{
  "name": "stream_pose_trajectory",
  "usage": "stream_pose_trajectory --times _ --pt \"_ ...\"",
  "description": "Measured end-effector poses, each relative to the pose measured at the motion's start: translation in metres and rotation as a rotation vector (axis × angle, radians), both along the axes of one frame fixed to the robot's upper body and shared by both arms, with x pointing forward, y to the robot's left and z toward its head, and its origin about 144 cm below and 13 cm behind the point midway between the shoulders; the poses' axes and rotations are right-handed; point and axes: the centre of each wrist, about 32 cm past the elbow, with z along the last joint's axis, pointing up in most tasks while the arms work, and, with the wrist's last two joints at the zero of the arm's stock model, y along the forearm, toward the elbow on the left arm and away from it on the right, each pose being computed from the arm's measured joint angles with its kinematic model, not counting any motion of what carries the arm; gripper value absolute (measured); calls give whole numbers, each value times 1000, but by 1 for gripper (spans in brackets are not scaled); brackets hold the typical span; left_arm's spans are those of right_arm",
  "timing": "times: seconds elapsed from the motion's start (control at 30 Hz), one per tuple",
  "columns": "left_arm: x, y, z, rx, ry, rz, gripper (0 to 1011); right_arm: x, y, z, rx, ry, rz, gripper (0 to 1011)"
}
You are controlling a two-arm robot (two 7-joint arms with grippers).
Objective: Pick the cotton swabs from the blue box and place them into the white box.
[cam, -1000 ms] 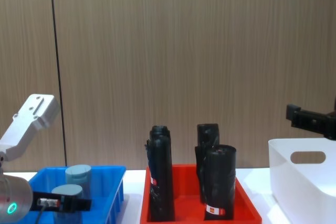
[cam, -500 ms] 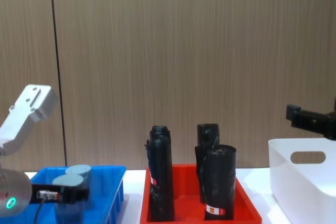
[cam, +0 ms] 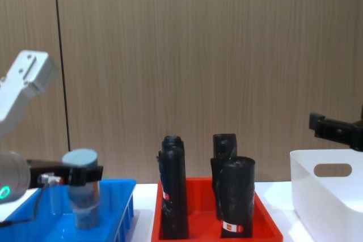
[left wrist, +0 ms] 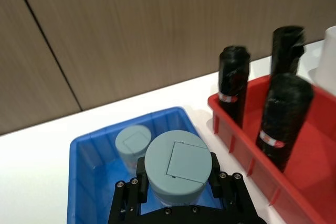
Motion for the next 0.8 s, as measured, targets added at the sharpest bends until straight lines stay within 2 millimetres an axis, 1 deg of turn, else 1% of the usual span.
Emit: stream_pose_trajectory --times 0.1,0.43,0.5,0.8 --pt "-5 2 9 -2 -41 -44 660 0 0 0 0 0 0 1002" --pt "-15 9 28 -11 -112 -163 660 0 0 0 0 0 0 1001" --pt "-17 11 34 -18 -130 -209 660 0 0 0 0 0 0 1002" --pt "-20 16 45 -36 -160 -340 660 0 0 0 0 0 0 1001"
